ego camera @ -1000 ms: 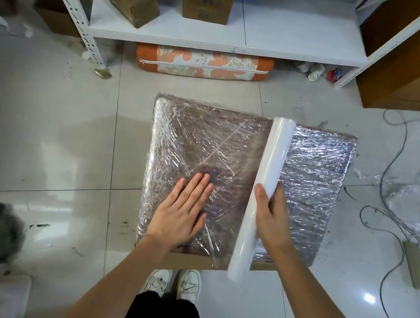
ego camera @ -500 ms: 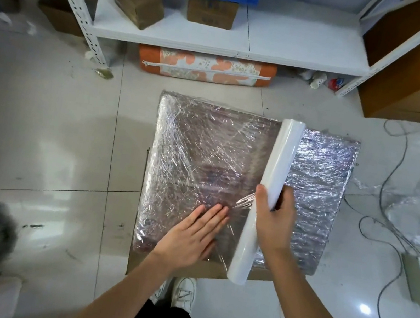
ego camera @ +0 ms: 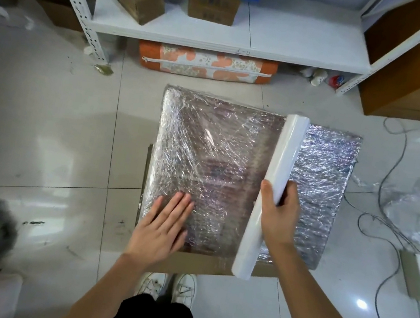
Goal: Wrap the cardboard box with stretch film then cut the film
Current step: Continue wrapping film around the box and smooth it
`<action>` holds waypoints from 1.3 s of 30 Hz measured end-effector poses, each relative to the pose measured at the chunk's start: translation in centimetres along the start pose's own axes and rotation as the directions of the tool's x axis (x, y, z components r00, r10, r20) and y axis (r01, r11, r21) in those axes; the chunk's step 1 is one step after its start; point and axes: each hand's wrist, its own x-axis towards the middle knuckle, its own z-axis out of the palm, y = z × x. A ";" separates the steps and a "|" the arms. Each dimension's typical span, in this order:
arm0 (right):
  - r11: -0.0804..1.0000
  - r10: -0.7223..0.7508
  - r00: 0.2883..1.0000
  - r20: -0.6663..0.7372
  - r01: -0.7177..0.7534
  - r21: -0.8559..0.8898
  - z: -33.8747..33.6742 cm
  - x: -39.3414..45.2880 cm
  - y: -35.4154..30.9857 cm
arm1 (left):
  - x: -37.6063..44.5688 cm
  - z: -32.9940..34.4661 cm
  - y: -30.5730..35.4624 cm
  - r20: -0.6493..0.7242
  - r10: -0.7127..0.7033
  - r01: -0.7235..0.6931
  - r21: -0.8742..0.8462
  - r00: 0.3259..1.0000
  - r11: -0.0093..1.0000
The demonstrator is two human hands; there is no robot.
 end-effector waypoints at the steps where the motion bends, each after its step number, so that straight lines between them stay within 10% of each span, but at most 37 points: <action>1: 1.000 -0.001 1.000 0.009 0.001 -0.011 -0.1 0.1 0.0 | 0.2 -0.3 0.5 -0.011 -0.013 0.013 -0.015 1.000 1.000; 27: 0.984 0.152 0.930 0.333 -0.174 0.037 -4.2 -0.3 -0.6 | 4.0 0.9 4.2 0.106 0.058 -0.045 -0.127 0.993 0.991; 39: 0.951 0.223 0.957 0.185 -0.172 -0.256 -5.9 2.0 1.5 | 3.4 0.7 4.4 0.147 0.043 -0.032 -0.074 0.988 0.997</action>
